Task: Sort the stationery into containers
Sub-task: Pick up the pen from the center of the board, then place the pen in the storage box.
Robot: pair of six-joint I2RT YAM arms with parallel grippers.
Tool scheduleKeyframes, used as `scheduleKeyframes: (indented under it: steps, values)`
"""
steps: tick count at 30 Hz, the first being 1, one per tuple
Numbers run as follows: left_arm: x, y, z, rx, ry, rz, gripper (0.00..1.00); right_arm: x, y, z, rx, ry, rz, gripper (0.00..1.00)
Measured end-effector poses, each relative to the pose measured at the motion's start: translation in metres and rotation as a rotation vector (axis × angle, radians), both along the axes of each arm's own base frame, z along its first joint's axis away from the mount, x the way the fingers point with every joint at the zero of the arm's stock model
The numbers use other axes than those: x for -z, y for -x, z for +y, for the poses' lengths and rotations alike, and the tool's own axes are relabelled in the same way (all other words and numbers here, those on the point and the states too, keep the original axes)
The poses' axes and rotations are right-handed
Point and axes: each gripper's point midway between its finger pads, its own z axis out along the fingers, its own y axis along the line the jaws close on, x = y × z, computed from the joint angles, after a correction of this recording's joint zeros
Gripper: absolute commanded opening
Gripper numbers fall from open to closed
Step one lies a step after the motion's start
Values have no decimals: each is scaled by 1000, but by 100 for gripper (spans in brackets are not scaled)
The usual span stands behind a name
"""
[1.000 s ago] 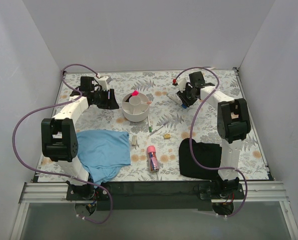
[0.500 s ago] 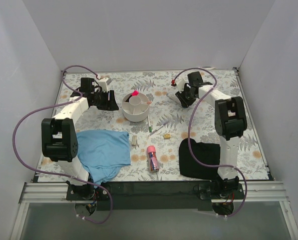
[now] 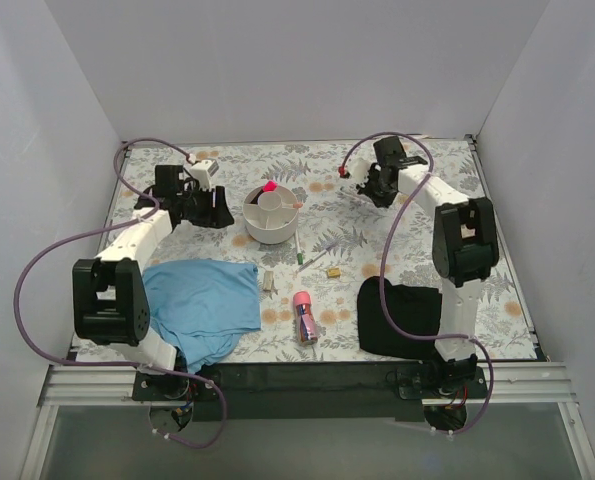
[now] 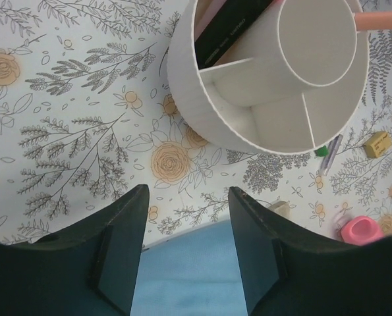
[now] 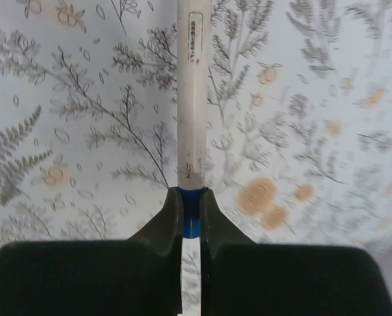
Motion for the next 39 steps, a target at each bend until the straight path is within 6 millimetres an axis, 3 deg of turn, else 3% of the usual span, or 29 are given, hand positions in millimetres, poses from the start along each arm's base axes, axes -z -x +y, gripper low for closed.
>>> scheduleKeyframes:
  steps: [4, 8, 10, 12, 19, 27, 34, 39]
  values:
    - [-6, 13, 7, -44, -8, -46, 53, -70, 8, -6, -240, 230, -275, 1]
    - [-24, 24, 13, -86, 3, -118, 55, -146, 25, 17, -483, 409, -614, 1]
    - [-35, 29, 16, -101, 5, -163, 55, -169, 30, 32, -595, 494, -738, 1]
    - [-45, 33, 18, -113, 8, -203, 56, -180, 27, 43, -669, 571, -815, 1]
    - [-55, 50, 22, -142, 9, -263, 57, -180, 17, 81, -808, 733, -925, 1]
    - [-48, 67, 22, -169, 32, -269, 58, -165, 24, 123, -888, 780, -954, 1]
    - [-41, 72, 25, -190, 43, -271, 59, -156, 23, 144, -912, 801, -955, 1]
    - [-37, 75, 27, -203, 47, -268, 59, -151, 18, 147, -915, 810, -947, 1]
